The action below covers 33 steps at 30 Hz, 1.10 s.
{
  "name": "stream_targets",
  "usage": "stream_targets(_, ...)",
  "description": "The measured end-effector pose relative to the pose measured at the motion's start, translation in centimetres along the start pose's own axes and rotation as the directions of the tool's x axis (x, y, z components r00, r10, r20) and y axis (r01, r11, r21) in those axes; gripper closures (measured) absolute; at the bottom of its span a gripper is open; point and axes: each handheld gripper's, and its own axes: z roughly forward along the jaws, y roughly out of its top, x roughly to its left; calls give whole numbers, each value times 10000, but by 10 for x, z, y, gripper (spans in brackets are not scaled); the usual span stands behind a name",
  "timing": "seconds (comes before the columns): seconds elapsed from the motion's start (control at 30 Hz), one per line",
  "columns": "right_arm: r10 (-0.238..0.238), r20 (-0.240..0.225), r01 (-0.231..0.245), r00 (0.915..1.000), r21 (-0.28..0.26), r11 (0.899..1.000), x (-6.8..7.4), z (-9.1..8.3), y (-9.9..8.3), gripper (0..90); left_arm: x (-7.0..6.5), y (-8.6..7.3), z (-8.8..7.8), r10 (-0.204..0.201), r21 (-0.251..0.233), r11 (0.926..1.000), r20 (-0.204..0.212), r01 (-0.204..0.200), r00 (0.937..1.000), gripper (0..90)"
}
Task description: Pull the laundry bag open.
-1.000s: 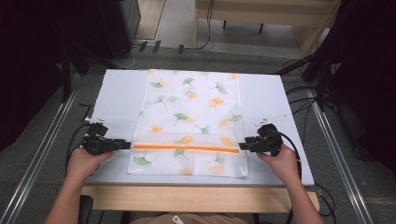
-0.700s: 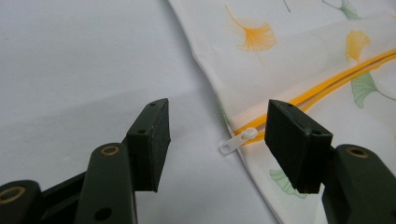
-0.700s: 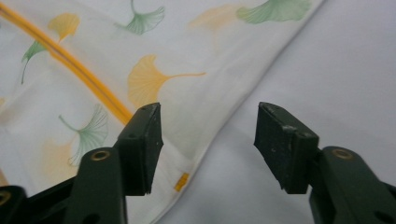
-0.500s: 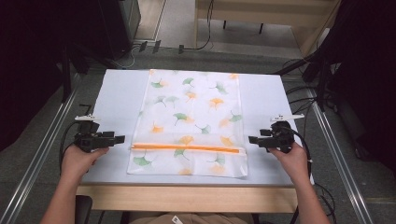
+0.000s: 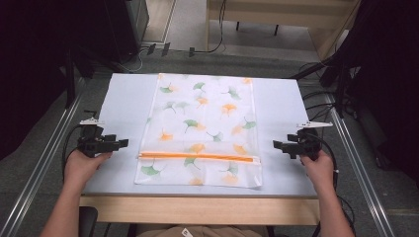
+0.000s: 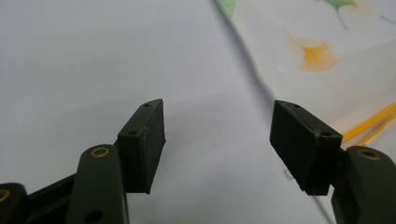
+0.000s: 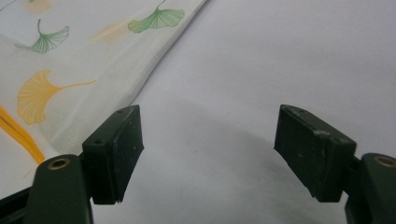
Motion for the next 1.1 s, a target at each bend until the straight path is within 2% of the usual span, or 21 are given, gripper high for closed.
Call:
stream_targets(0.07,-141,16,141,9999,75,9999,1,1,0,249,0,0,0,7,33,10000,56,-7,10000,363)
stream_targets(0.2,-184,10,184,9998,150,9997,1,2,-1,250,0,0,3,-36,158,9999,123,34,9999,353)
stream_targets(0.63,-274,20,273,9996,290,9992,2,4,-1,250,1,0,2,-110,152,9998,222,107,9997,349)
stream_targets(1.1,-300,35,299,9995,318,9990,3,5,-2,250,2,1,2,-221,104,9997,100,220,9997,341)
